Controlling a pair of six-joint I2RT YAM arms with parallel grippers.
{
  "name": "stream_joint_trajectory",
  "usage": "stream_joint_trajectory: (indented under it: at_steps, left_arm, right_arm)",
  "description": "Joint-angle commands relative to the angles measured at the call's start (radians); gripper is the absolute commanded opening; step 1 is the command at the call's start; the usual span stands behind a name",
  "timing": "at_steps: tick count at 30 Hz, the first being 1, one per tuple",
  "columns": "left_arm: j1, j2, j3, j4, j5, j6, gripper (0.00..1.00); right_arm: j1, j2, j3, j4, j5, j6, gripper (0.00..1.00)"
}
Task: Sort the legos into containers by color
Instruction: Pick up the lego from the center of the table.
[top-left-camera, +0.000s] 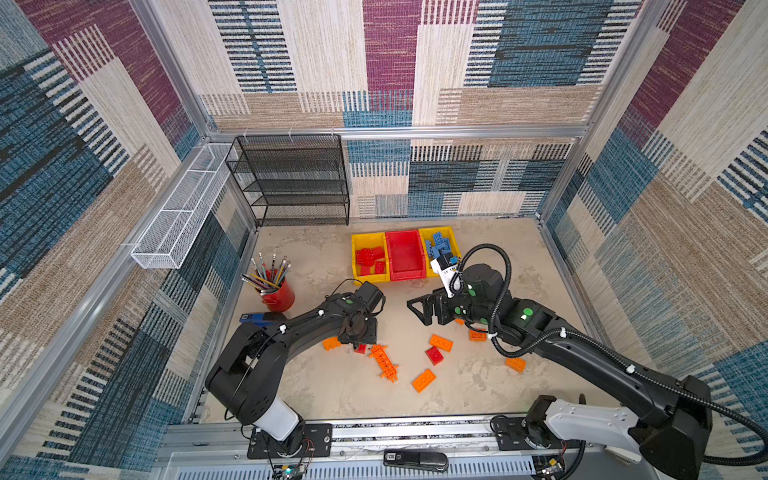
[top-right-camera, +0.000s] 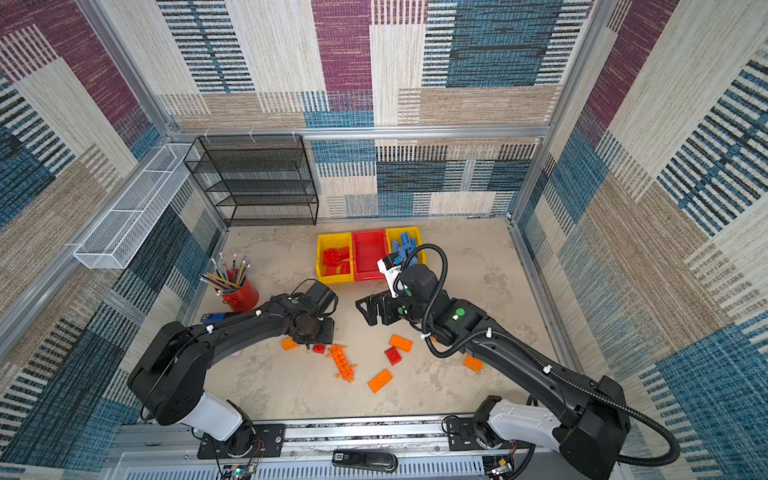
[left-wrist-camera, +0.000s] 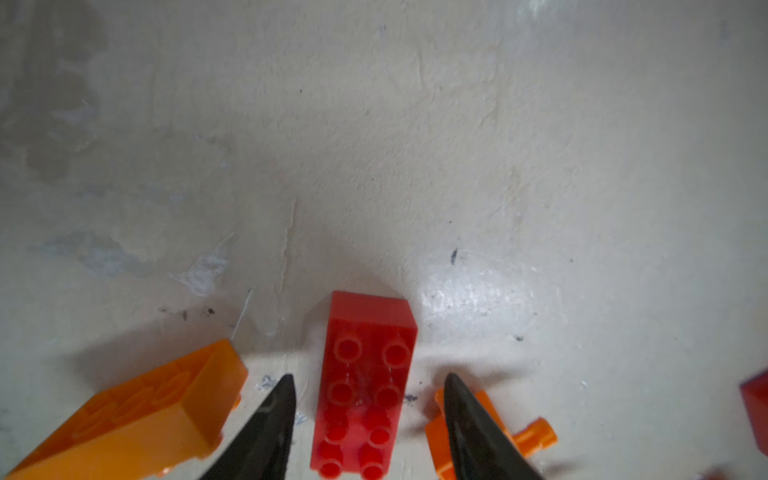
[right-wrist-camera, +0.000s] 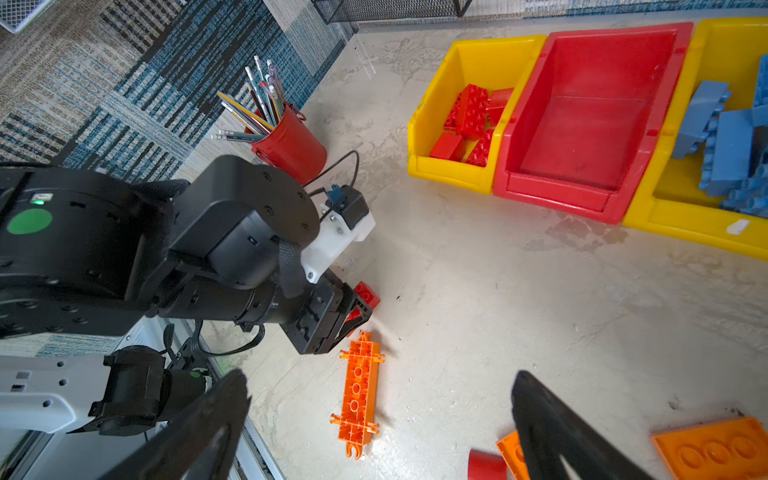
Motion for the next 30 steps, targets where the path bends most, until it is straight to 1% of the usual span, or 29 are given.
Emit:
stream_joint_trajectory:
  at_steps: [1, 4, 7, 9, 11, 12, 16, 21, 25, 30]
  left_arm:
    - [-0.001, 0.017, -0.012, 0.01, -0.015, -0.009, 0.54]
    - [-0.001, 0.029, -0.025, 0.014, -0.022, -0.01, 0.5]
    - [-0.002, 0.04, -0.029, 0.016, -0.024, -0.011, 0.41]
    - [-0.002, 0.05, -0.025, 0.009, -0.025, -0.013, 0.3]
    - [-0.002, 0.055, -0.011, -0.01, -0.031, -0.011, 0.22]
    - [-0.003, 0.054, -0.005, -0.02, -0.035, -0.009, 0.21]
    - [-0.004, 0.029, 0.043, -0.078, -0.065, 0.008, 0.2]
    - [0.0, 0.027, 0.193, -0.174, -0.15, 0.072, 0.2]
    - [0.024, 0.095, 0.363, -0.226, -0.188, 0.136, 0.2]
    - [0.061, 0.24, 0.631, -0.291, -0.194, 0.202, 0.2]
  right_arm:
    - [0.002, 0.003, 0.014, 0.016, 0.017, 0.004, 0.99]
    - [0.002, 0.008, 0.016, 0.015, 0.025, -0.001, 0.99]
    - [0.002, 0.015, 0.016, 0.012, 0.037, -0.008, 0.99]
    - [0.002, 0.017, 0.014, 0.017, 0.044, -0.008, 0.99]
    - [0.002, 0.015, 0.009, 0.025, 0.039, -0.01, 0.99]
    - [0.002, 0.015, 0.007, 0.028, 0.036, -0.01, 0.99]
    - [0.002, 0.012, 0.005, 0.038, 0.031, -0.02, 0.99]
    - [0.002, 0.016, 0.008, 0.05, 0.036, -0.042, 0.99]
    - [0.002, 0.006, 0.012, 0.058, 0.067, -0.057, 0.99]
    - [0.002, -0.002, 0.042, 0.032, 0.126, -0.086, 0.99]
